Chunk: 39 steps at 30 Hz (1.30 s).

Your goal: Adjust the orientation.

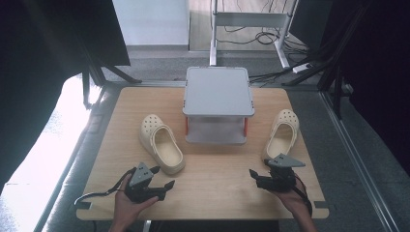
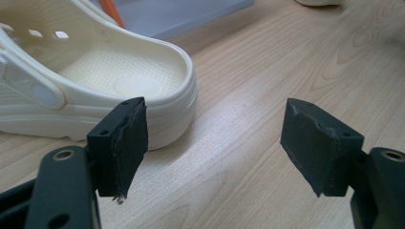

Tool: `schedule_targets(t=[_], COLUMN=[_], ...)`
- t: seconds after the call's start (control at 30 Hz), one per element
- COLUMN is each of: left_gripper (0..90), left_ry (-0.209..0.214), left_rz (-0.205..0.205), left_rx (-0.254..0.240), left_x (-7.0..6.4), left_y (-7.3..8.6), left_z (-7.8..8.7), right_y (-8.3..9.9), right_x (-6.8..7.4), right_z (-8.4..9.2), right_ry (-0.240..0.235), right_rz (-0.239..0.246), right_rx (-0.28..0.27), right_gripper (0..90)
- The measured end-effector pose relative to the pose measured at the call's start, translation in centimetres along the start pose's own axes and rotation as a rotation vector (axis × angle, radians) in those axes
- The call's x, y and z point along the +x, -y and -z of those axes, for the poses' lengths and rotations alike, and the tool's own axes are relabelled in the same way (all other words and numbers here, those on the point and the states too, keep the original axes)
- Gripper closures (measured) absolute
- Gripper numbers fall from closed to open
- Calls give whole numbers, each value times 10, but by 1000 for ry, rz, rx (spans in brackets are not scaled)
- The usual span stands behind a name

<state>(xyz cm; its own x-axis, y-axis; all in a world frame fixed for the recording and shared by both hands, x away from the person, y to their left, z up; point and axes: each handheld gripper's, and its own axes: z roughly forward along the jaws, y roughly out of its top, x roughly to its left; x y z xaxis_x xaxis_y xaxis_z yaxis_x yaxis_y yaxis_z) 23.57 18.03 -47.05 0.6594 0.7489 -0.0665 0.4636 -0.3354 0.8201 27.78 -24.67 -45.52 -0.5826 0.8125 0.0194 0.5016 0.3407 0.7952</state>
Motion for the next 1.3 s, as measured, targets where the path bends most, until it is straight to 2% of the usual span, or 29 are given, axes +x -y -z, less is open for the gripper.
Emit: schedule_targets(t=[0.03,0.07,0.1,0.13,0.17,0.2,0.23,0.27,0.33,0.37,0.4,0.43,0.47,0.57,0.6,0.83,0.9,1.07,1.3], left_gripper=[250,250,250,250,250,250,250,250,250,250,250,250,250,250,250,250,250,250,250], left_ry=[-1,-1,-1,-2,-2,9,9,15,10,10,14,14,19,20,20,24,27,28,30], left_rz=[-3,-8,-15,-17,-17,-10,-10,-7,-7,-7,-2,-2,2,0,-1,-3,-2,-3,-4], left_rx=[4,10,19,24,24,19,19,12,10,10,7,7,10,15,17,26,26,21,23], left_x=[0,0,-1,-1,-1,-2,-2,-2,-2,-2,-2,-2,-3,-3,-3,-3,-3,-3,-3], left_y=[0,1,2,2,2,1,1,2,2,2,1,1,2,2,2,3,3,2,2], left_z=[-1,-1,-1,-2,-2,0,0,1,3,3,2,2,2,1,0,-1,-1,0,0], right_y=[-9,-9,-14,-29,-29,-42,-42,-50,-71,-71,-86,-86,-96,-104,-113,-130,-135,-142,-149], right_x=[2,2,5,12,12,19,19,23,31,31,34,34,35,36,38,47,53,64,77], right_z=[-3,-3,-6,-13,-13,-19,-19,-23,-35,-35,-44,-44,-52,-59,-67,-84,-94,-109,-126], right_ry=[-46,-46,-57,-80,-80,-100,-100,-112,-140,-140,-149,-149,-177,-182,-204,-226,-236,-259,-267], right_rz=[-11,-11,6,37,37,65,65,87,122,122,125,125,112,115,117,135,146,155,176], right_rx=[27,27,37,44,44,62,62,74,94,94,86,86,80,75,76,93,110,128,157], right_gripper=[303,303,302,303,303,302,302,302,320,320,336,336,340,341,343,347,350,368,373])
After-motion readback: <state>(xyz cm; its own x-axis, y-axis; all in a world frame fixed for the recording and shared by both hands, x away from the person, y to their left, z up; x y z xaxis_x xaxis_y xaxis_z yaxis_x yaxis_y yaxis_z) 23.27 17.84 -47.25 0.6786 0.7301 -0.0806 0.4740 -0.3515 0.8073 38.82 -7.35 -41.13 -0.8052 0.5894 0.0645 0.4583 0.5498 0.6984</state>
